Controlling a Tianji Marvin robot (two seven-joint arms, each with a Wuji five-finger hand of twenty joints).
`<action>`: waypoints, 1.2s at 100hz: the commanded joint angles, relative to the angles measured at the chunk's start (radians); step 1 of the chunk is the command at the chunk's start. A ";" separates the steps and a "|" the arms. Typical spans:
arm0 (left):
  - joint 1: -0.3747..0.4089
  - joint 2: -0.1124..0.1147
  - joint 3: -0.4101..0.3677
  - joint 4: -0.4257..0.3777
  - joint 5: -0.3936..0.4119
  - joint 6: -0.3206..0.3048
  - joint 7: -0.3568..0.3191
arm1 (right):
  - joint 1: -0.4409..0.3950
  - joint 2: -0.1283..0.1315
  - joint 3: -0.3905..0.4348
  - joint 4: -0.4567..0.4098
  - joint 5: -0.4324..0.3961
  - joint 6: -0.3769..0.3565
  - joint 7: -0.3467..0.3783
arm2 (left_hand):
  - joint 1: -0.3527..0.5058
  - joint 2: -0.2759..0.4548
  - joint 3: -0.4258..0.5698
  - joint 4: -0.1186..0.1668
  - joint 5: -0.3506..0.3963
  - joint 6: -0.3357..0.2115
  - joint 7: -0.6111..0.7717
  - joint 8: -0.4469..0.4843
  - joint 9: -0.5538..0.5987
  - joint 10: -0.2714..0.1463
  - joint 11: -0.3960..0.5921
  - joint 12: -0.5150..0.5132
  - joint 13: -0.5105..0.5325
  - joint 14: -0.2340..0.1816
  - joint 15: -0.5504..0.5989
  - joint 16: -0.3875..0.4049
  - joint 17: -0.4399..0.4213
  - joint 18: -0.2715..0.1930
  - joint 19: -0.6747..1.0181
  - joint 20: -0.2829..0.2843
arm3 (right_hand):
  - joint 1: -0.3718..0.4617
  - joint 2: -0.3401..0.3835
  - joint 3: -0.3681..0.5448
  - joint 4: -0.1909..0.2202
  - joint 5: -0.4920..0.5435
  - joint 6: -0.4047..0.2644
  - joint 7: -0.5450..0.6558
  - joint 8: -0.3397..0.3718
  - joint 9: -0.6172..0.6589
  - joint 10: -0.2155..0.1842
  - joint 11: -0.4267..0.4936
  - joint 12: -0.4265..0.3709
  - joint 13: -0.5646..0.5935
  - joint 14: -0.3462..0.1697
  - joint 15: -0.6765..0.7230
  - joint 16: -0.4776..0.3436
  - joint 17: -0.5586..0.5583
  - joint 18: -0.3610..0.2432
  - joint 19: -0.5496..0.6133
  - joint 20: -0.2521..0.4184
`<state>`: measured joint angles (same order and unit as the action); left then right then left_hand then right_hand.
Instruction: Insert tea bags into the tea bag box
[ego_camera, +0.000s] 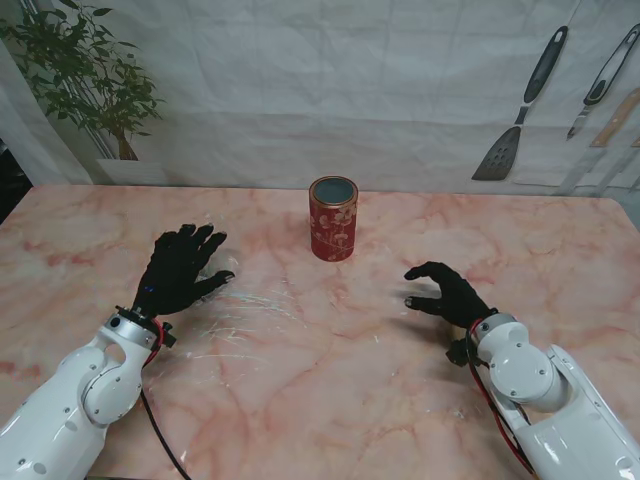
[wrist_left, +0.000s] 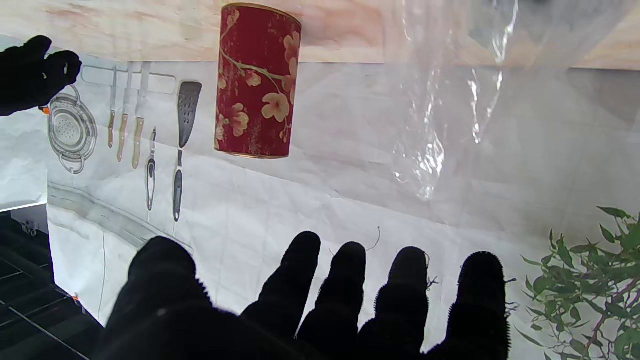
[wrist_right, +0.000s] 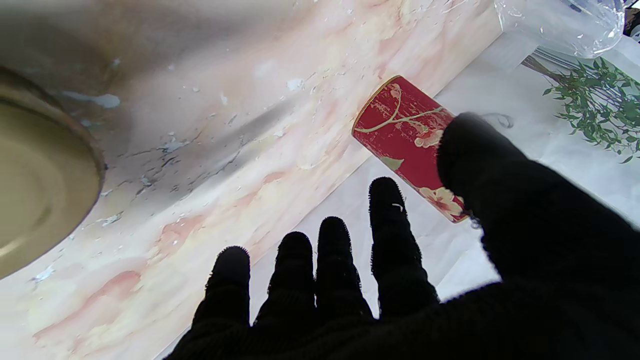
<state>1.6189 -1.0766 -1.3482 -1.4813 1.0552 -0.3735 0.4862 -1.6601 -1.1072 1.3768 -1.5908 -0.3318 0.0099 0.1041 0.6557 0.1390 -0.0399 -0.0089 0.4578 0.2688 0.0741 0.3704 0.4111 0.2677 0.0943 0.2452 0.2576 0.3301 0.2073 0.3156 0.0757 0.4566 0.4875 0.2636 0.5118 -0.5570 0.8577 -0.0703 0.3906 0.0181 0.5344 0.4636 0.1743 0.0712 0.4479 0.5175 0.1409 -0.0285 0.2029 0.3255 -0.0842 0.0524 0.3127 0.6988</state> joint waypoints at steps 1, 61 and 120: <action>0.020 -0.010 0.011 0.005 -0.010 0.000 -0.005 | -0.015 0.001 0.005 -0.008 -0.011 -0.004 0.014 | -0.012 0.040 0.000 -0.027 -0.046 0.013 -0.014 -0.011 -0.022 -0.004 -0.003 -0.023 -0.009 -0.020 -0.052 -0.016 -0.005 -0.013 -0.044 -0.025 | -0.017 0.004 -0.010 -0.006 -0.031 -0.021 -0.005 -0.002 -0.015 -0.021 -0.023 -0.017 -0.028 -0.043 -0.029 -0.015 0.001 -0.050 -0.031 -0.018; 0.036 -0.017 0.027 0.026 -0.035 0.004 0.013 | -0.084 0.012 0.050 -0.060 -0.144 0.033 0.009 | 0.001 0.030 -0.001 -0.026 -0.046 0.011 -0.005 -0.017 -0.021 -0.007 0.009 -0.021 0.000 -0.023 -0.043 -0.012 -0.006 -0.019 -0.038 -0.021 | -0.050 -0.097 0.045 -0.014 -0.084 -0.037 -0.043 -0.013 -0.027 0.000 -0.111 -0.019 -0.042 -0.017 -0.077 -0.021 0.003 -0.037 -0.039 -0.042; 0.038 -0.018 0.034 0.017 -0.033 0.000 0.025 | -0.191 0.038 0.120 -0.157 -0.279 0.140 0.116 | 0.011 0.024 -0.001 -0.027 -0.037 0.004 0.001 -0.015 -0.009 -0.015 0.019 -0.018 0.020 -0.030 -0.034 -0.007 -0.001 -0.027 -0.031 -0.018 | -0.052 -0.127 0.050 -0.017 -0.144 -0.054 -0.112 -0.018 -0.050 0.028 -0.253 0.036 -0.060 0.028 -0.139 -0.014 -0.004 0.021 -0.045 -0.062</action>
<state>1.6563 -1.0907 -1.3167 -1.4569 1.0242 -0.3709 0.5213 -1.8317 -1.0774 1.4915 -1.7377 -0.5991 0.1363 0.2070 0.6557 0.1390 -0.0399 -0.0089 0.4578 0.2697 0.0740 0.3615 0.4120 0.2677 0.1072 0.2451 0.2654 0.3288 0.2074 0.3156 0.0756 0.4521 0.4875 0.2635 0.4855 -0.6581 0.8880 -0.0708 0.2847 -0.0171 0.4334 0.4354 0.1578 0.0976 0.2170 0.5410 0.1187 -0.0032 0.0936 0.3175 -0.0777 0.0794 0.2908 0.6410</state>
